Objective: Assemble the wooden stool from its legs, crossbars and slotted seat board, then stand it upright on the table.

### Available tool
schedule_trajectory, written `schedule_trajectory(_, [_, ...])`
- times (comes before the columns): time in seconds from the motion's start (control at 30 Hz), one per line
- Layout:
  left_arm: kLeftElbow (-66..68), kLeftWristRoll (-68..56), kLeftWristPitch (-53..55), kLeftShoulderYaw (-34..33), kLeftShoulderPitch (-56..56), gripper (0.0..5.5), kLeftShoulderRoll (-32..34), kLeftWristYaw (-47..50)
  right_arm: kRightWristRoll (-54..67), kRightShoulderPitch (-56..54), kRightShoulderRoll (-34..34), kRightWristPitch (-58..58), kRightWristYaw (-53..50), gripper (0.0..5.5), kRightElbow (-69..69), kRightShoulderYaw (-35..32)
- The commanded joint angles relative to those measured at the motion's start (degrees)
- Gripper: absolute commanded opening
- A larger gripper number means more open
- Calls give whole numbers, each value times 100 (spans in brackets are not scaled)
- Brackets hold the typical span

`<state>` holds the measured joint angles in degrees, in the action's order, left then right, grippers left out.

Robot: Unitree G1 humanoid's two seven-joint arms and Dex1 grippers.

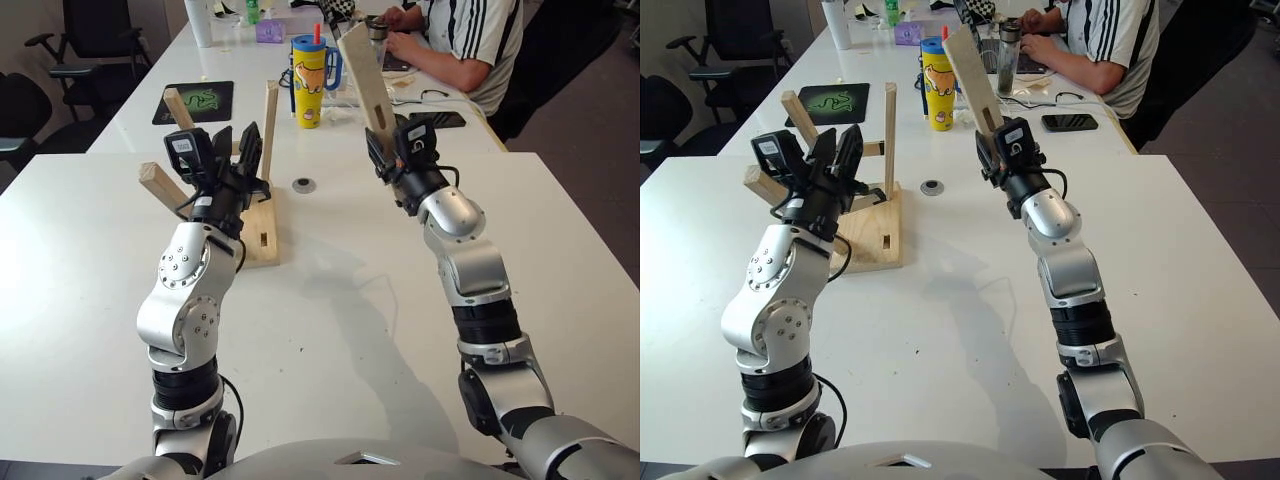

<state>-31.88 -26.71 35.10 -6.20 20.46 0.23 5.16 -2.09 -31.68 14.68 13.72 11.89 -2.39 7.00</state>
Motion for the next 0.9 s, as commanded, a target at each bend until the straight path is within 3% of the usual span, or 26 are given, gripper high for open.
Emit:
schedule_trajectory(0.03, [-5,-868,400,-360,285,204,-227,45,-1103,162,442,-912,-237,205,-45,422])
schedule_trajectory(0.43, [223,-3798,805,-894,836,204,-768,1130,-2891,162,636,-2386,-1238,205,146,785])
schedule_trajectory(0.9, [557,-5217,80,-760,1053,405,-992,2109,-3666,-11,448,-2615,-1769,205,470,808])
